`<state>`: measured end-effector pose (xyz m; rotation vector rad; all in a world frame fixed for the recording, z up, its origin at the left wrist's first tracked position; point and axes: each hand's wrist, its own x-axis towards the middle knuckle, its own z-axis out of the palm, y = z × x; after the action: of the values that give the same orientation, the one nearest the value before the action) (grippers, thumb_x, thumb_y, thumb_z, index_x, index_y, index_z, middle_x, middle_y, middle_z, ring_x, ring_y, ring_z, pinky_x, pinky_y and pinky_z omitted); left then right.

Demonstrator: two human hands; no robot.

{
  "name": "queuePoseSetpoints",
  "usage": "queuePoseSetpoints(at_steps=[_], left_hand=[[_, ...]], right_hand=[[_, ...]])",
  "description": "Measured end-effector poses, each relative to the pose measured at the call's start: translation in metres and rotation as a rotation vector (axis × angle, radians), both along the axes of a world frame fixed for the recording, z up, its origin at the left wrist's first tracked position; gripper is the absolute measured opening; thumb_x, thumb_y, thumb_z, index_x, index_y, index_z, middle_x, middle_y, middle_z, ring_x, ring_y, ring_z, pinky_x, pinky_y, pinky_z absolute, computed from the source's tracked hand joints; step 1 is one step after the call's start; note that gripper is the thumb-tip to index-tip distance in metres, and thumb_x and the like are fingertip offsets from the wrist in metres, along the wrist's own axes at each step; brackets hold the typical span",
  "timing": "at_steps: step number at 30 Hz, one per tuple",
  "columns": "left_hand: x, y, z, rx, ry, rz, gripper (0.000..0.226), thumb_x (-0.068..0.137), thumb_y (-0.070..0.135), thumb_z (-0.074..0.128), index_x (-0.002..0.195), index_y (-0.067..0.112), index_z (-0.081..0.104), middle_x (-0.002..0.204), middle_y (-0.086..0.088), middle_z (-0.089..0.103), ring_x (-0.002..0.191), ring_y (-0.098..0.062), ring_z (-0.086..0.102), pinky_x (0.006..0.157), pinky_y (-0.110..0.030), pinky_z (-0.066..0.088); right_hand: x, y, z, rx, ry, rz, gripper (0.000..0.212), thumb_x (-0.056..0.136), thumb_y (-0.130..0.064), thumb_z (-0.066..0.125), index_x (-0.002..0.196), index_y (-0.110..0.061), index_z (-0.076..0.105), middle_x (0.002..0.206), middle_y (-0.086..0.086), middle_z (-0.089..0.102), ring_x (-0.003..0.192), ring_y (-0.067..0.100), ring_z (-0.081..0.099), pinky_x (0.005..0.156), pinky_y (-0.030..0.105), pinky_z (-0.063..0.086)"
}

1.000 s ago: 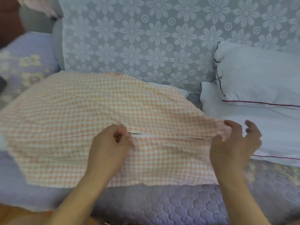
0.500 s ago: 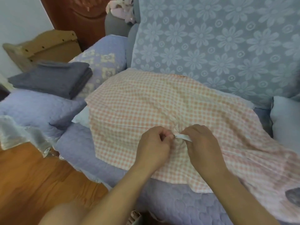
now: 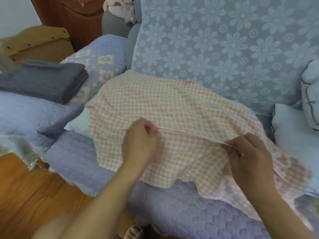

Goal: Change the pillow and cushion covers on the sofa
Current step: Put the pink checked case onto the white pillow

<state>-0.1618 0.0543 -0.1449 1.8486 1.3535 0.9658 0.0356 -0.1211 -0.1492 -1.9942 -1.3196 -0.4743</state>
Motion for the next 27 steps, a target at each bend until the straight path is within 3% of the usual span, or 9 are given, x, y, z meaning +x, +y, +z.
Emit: queuePoseSetpoints(at_steps=[8,11,13,15,17,21,23,25,27], left_hand=[[-0.121,0.065,-0.03,-0.119,0.096,0.449,0.013,0.098,0.014,0.052,0.102,0.012,0.064,0.095,-0.008,0.065,0.085,-0.028,0.058,0.074,-0.043,0.05],[-0.126,0.074,-0.044,-0.084,0.027,0.434,0.016,0.097,0.025,0.054,0.105,0.012,0.06,0.103,-0.012,0.064,0.093,-0.032,0.061,0.081,-0.046,0.053],[-0.114,0.08,-0.042,-0.177,-0.012,0.368,0.047,0.088,0.039,0.062,0.128,0.016,0.051,0.126,-0.015,0.057,0.112,-0.036,0.058,0.091,-0.054,0.054],[-0.095,0.086,-0.036,-0.318,-0.037,0.286,0.091,0.08,0.044,0.074,0.154,0.028,0.024,0.153,-0.013,0.036,0.136,-0.037,0.042,0.106,-0.057,0.045],[-0.076,0.088,-0.031,-0.353,0.021,0.219,0.106,0.085,0.04,0.075,0.16,0.035,0.002,0.164,-0.014,0.012,0.146,-0.038,0.026,0.117,-0.053,0.033],[-0.064,0.103,-0.039,-0.219,0.118,0.269,0.095,0.091,0.04,0.07,0.161,0.033,0.006,0.166,-0.02,0.001,0.148,-0.045,0.019,0.12,-0.052,0.022],[-0.067,0.111,-0.038,-0.36,-0.081,0.341,0.099,0.09,0.042,0.071,0.161,0.033,0.002,0.166,-0.016,0.01,0.145,-0.044,0.029,0.116,-0.055,0.031],[-0.07,0.117,-0.042,-0.548,-0.378,0.401,0.106,0.088,0.044,0.074,0.161,0.031,-0.002,0.165,-0.011,0.023,0.141,-0.041,0.038,0.112,-0.058,0.038],[-0.07,0.118,-0.046,-0.666,-0.506,0.446,0.107,0.087,0.044,0.077,0.161,0.028,0.002,0.16,-0.01,0.034,0.135,-0.039,0.046,0.106,-0.059,0.044]], right_hand=[[-0.014,0.024,-0.012,-0.038,0.033,0.138,0.014,0.088,-0.006,0.072,0.076,-0.008,0.066,0.075,0.003,0.056,0.074,0.024,0.052,0.065,0.025,0.031],[-0.015,0.02,-0.024,-0.142,0.014,0.192,0.015,0.089,-0.021,0.069,0.101,-0.012,0.072,0.098,0.005,0.06,0.094,0.023,0.051,0.084,0.022,0.032],[0.002,0.006,-0.034,-0.294,0.059,0.108,0.043,0.082,-0.029,0.079,0.122,-0.017,0.066,0.122,0.007,0.055,0.112,0.027,0.048,0.095,0.033,0.035],[0.022,-0.011,-0.041,-0.376,0.085,-0.039,0.047,0.079,-0.031,0.081,0.121,-0.019,0.066,0.13,0.011,0.053,0.12,0.036,0.047,0.098,0.047,0.037],[0.032,-0.021,-0.042,-0.351,0.116,-0.135,0.032,0.078,-0.023,0.083,0.106,-0.014,0.071,0.122,0.014,0.06,0.114,0.04,0.052,0.095,0.052,0.041],[0.029,-0.017,-0.013,-0.183,0.094,-0.066,0.008,0.089,-0.004,0.069,0.092,-0.01,0.066,0.086,0.007,0.066,0.078,0.035,0.06,0.078,0.05,0.051],[0.037,-0.015,0.009,-0.205,0.23,-0.032,0.011,0.096,-0.013,0.06,0.09,-0.02,0.056,0.076,-0.003,0.06,0.068,0.024,0.056,0.062,0.04,0.047],[0.051,-0.017,0.024,-0.343,0.301,0.072,0.02,0.098,-0.025,0.058,0.081,-0.028,0.05,0.067,-0.01,0.056,0.063,0.009,0.052,0.058,0.028,0.04],[0.057,-0.023,0.03,-0.439,0.38,0.079,0.032,0.099,-0.034,0.055,0.069,-0.025,0.047,0.061,-0.008,0.053,0.059,0.009,0.05,0.057,0.024,0.037]])
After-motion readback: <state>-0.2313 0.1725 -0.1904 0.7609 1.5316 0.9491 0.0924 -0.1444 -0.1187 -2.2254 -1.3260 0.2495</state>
